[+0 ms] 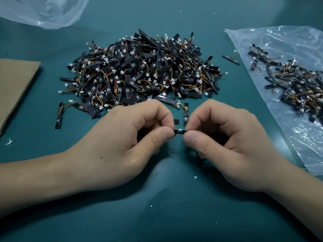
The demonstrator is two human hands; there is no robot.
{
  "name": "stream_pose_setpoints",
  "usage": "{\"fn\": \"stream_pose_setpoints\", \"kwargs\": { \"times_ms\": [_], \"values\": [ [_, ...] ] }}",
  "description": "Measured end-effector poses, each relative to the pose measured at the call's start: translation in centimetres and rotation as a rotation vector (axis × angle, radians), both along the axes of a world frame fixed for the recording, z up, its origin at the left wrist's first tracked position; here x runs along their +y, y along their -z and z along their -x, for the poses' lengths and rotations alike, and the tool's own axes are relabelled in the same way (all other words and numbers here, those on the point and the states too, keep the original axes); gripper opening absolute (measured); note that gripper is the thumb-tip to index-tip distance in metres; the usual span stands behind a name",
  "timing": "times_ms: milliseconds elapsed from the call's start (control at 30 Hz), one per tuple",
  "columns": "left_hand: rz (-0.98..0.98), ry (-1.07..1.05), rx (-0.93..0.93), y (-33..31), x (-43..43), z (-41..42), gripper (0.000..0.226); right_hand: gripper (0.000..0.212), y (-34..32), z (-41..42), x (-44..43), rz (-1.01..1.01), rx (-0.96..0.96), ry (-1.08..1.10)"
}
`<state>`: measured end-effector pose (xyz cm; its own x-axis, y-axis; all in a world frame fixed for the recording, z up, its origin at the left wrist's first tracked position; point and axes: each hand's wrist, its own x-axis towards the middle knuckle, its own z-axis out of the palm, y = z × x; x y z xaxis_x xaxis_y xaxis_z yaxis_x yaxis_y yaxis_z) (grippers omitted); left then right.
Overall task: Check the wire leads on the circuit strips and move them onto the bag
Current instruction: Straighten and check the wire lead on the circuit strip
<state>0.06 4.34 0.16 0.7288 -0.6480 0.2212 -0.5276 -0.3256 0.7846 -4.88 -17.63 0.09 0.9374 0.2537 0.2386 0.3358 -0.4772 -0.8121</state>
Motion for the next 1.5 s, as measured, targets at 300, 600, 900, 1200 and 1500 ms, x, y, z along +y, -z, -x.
{"fn": "stream_pose_setpoints", "kwargs": {
  "times_ms": [300, 600, 900, 1200, 1500],
  "values": [
    [0.028, -0.004, -0.025, 0.0, 0.1, -0.1, 0.005, 0.010, 0.2, -0.1, -0.2, -0.004, 0.003, 0.001],
    [0.062, -0.059, -0.085, 0.3, 0.1, -0.1, 0.009, 0.032, 0.3, -0.1, 0.0, 0.211, -0.050, -0.036],
    [-0.240, -0.165, -0.377, 0.6, 0.2, 0.2, 0.029, 0.024, 0.4, -1.8, -1.9, -0.572, 0.057, 0.421],
    [-0.233, -0.173, -0.409, 3.9, 0.3, -1.0, 0.043, 0.028, 0.6, -0.7, -0.7, -0.204, 0.011, 0.237],
    [0.238, -0.112, -0.127, 3.9, -1.2, -0.7, 0.025, 0.012, 0.5, -0.6, -0.1, 0.210, -0.124, 0.043]
  ]
}}
